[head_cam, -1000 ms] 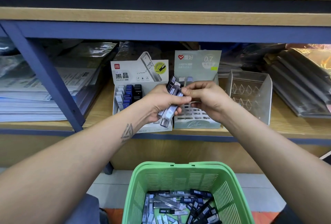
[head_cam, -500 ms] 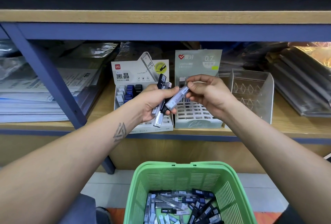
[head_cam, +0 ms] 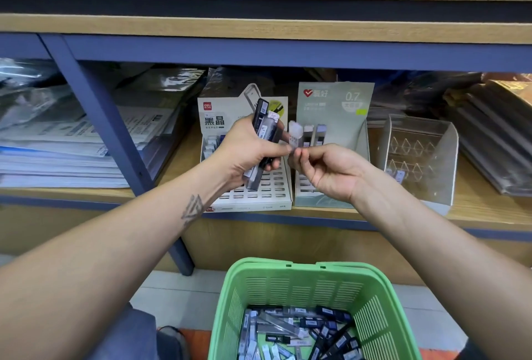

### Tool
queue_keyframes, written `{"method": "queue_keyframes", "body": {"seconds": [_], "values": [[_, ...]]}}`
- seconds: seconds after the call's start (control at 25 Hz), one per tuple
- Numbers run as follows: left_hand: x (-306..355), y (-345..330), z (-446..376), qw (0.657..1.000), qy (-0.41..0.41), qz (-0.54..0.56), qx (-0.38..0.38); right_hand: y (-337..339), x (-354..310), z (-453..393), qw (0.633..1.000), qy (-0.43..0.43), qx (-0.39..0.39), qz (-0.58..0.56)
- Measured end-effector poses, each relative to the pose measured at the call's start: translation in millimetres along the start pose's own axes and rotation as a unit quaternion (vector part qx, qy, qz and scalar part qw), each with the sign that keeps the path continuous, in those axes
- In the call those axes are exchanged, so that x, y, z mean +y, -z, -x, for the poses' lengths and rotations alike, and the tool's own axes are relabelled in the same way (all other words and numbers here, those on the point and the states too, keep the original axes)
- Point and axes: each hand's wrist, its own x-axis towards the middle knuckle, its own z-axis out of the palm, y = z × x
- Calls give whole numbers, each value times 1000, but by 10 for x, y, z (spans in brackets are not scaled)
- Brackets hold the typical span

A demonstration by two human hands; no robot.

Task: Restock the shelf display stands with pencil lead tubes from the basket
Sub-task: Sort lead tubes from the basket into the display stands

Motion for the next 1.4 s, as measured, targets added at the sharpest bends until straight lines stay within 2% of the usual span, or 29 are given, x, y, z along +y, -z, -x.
{"method": "queue_keyframes", "body": {"seconds": [0.08,0.12,0.16,0.24,0.28,0.36,0.44,0.52,0.68,0.92,0.96,1.08,1.16,1.2,1.4], "values": [[12,52,10,1000,-6,-9,21,-58,47,14,998,-13,-12,56],[15,83,9,999,-7,-9,33,-77,58,22,991,-1,-5,131],[21,118,12,999,-5,-10,41,-90,57,31,972,32,10,232],[43,184,25,999,15,-19,47,-117,14,48,907,147,48,392],[48,220,44,998,25,-22,45,-143,-21,55,884,206,53,416],[57,284,93,998,40,-23,39,-235,-68,68,862,289,24,417],[72,348,150,998,57,-29,26,-364,-29,58,825,338,0,453],[111,433,191,997,75,-25,21,-470,51,-19,789,370,7,491],[244,836,207,982,128,47,128,-632,160,-192,764,388,21,516],[267,1366,363,957,229,118,133,-953,382,-404,719,383,9,579],[259,1403,379,955,237,119,131,-1007,432,-455,693,396,15,603],[218,1475,387,955,244,112,124,-1112,588,-608,567,431,40,701],[183,1497,381,955,248,108,118,-1121,676,-694,512,430,54,742],[164,1498,374,955,251,106,115,-1110,706,-733,502,423,60,752],[112,1525,314,955,255,102,115,-1059,821,-871,494,411,78,762]]}}
